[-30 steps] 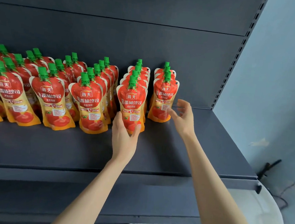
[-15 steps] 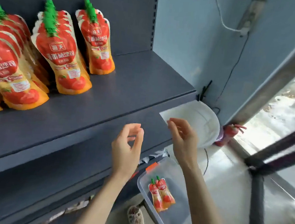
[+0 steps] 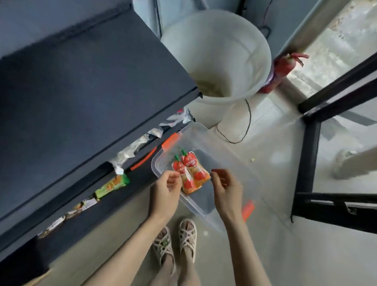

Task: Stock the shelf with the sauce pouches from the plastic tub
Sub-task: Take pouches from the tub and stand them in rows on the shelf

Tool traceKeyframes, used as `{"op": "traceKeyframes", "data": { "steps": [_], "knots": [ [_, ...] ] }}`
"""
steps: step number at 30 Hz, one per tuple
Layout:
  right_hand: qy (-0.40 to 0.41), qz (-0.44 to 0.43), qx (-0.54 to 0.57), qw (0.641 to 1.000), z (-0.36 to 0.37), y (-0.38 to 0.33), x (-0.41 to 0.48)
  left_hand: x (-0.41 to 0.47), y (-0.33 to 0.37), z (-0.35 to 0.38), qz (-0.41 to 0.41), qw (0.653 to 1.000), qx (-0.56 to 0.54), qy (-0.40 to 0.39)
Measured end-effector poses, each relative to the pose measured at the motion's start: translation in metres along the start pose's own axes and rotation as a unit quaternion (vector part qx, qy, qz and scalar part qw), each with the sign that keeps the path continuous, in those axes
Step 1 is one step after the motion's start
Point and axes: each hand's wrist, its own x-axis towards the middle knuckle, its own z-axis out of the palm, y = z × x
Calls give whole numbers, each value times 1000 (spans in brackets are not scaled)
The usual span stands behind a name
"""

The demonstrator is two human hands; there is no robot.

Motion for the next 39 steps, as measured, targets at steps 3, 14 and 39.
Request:
{"op": "traceKeyframes", "data": {
  "steps": [3,14,39],
  "knots": [
    [2,40,-20,999,24,60,29,32,-48,34,-61,997,31,-17],
    [-40,134,-77,987,102,234,139,160,-187,170,-324,945,-15,39],
    [-180,215,53,958,79,212,170,154,-172,161,-315,931,-133,126]
  ]
}}
